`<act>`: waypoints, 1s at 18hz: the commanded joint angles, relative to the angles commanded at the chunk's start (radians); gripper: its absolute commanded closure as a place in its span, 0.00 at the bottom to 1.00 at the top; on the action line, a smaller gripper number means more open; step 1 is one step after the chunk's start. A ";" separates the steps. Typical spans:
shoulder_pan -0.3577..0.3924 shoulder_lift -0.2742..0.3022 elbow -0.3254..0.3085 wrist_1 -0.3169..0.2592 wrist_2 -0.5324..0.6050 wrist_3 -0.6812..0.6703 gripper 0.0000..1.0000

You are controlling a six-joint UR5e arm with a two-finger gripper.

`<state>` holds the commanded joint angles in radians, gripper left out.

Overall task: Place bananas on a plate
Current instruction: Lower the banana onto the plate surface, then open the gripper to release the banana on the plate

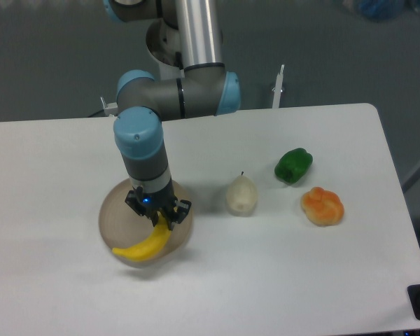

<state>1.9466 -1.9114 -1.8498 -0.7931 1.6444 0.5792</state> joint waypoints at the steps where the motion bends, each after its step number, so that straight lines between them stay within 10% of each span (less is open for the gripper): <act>1: -0.002 0.000 -0.005 0.002 0.000 0.019 0.69; 18: -0.023 -0.047 -0.026 0.018 0.006 0.030 0.67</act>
<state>1.9236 -1.9589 -1.8761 -0.7747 1.6505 0.6090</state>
